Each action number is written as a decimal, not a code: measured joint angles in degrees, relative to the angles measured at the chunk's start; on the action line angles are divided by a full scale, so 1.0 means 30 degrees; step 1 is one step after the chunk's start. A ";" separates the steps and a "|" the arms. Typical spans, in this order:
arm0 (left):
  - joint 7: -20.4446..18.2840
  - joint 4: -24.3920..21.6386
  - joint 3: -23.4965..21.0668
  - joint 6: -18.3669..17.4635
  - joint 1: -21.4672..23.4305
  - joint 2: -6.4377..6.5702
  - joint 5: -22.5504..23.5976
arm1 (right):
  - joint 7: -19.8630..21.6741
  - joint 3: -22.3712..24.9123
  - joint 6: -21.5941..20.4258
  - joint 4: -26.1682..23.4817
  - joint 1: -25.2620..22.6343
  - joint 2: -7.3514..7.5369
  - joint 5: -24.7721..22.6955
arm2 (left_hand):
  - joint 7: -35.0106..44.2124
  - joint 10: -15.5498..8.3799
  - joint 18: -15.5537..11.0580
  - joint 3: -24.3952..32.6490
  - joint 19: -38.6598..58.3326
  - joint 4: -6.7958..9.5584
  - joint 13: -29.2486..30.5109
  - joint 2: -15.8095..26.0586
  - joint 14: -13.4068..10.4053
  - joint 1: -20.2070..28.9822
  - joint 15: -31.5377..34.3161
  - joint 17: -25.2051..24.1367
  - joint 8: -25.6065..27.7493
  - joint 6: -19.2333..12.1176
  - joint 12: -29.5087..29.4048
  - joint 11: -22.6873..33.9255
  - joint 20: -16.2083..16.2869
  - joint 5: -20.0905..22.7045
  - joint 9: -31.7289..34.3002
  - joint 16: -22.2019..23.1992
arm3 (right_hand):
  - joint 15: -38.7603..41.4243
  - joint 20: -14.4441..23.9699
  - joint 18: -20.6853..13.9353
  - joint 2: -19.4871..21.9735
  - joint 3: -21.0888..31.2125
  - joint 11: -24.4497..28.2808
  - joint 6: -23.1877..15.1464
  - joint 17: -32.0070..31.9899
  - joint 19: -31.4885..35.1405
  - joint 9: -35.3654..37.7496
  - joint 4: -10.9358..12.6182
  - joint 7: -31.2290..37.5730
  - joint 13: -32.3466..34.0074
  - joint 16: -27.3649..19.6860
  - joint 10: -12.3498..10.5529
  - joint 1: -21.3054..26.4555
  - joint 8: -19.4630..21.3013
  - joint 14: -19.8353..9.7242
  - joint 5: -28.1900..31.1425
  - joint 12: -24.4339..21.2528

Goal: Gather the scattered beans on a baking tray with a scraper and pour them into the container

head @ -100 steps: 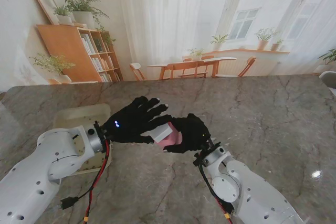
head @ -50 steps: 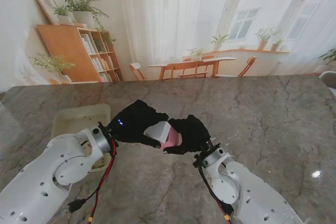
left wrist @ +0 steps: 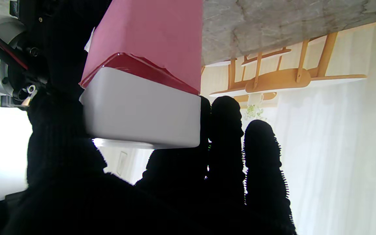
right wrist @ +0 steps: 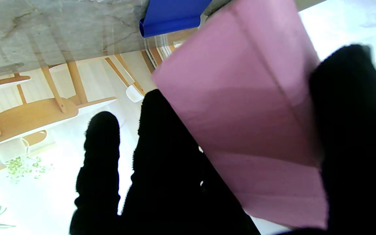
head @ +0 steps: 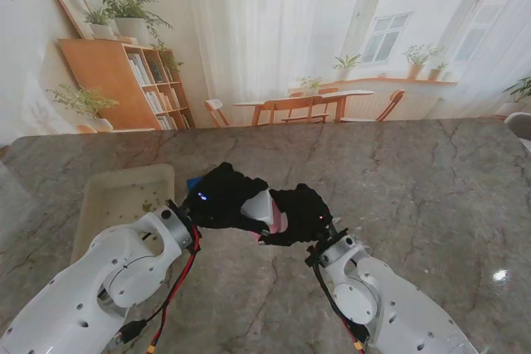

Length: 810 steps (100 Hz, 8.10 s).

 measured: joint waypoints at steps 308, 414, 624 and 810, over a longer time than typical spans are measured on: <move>0.4238 -0.3198 -0.7006 0.4288 0.8011 -0.0639 0.2565 | 0.4677 -0.3313 -0.2385 0.5583 0.3723 -0.0325 0.3673 | 0.0016 -0.0111 -0.0168 -0.0309 -0.1046 -0.0013 -0.0597 0.0070 -0.0293 0.0301 -0.1812 -0.0461 -0.0026 0.0001 -0.0484 0.0324 -0.0276 -0.0055 -0.0044 -0.1165 | -0.1630 -0.0205 0.0225 0.3093 -0.2332 -0.0405 -0.1350 -0.2014 -0.0155 -0.3053 0.0107 0.1057 -0.1952 -0.1187 -0.1152 0.0345 0.5537 0.0850 -0.5058 -0.2093; 0.4023 -0.2811 -0.6485 0.4608 0.7578 -0.0647 0.2121 | 1.1012 -0.1573 -0.1538 0.2490 0.2624 0.0884 0.5351 | 0.0016 -0.0119 -0.0177 -0.0309 -0.1047 -0.0013 -0.0597 0.0070 -0.0307 0.0305 -0.1813 -0.0461 -0.0026 0.0001 -0.0484 0.0347 -0.0275 -0.0055 -0.0044 -0.1152 | -0.6799 -0.0471 -0.0342 0.8707 -0.2631 -0.8206 0.2284 -0.6863 -0.2902 -0.8097 0.2862 -1.2604 -0.7364 -0.1260 0.2448 -0.0710 0.4336 0.0694 -0.6653 -0.4252; 0.3600 -0.2506 -0.6066 0.4648 0.7163 -0.0652 0.1620 | 1.5624 0.0844 0.0426 0.0238 0.1273 0.1821 0.4189 | 0.0017 -0.0119 -0.0178 -0.0309 -0.0971 -0.0013 -0.0597 0.0069 -0.0354 0.0305 -0.1544 -0.0233 -0.0025 0.0001 -0.0484 0.0486 -0.0276 -0.0055 -0.0044 -0.0961 | -1.3730 -0.1853 -0.2703 1.0979 -0.5156 -1.1486 0.6073 -1.1192 -1.2024 -1.5373 0.3252 -1.6539 -1.4904 -0.4348 0.6211 -0.0863 -0.0238 0.3261 -0.8926 -0.6162; -0.0022 0.0202 -0.6085 -0.1467 0.5969 0.0103 0.0413 | 0.5205 0.7658 0.5558 -0.6887 -0.7002 0.0534 -0.0068 | 0.0538 -0.0450 -0.0434 -0.0322 -0.1623 -0.0013 -0.1600 0.0274 -0.0824 0.0499 -0.2496 -0.0793 0.0208 -0.0255 -0.0886 0.1323 -0.1219 -0.1399 -0.1353 -0.1668 | -1.0457 -0.1123 0.1219 1.0575 -0.5125 -1.0233 0.4577 -0.8138 -0.7657 -1.0701 0.3257 -1.4114 -1.0834 -0.3639 0.4945 -0.0830 0.1493 0.5240 -0.6533 -0.5850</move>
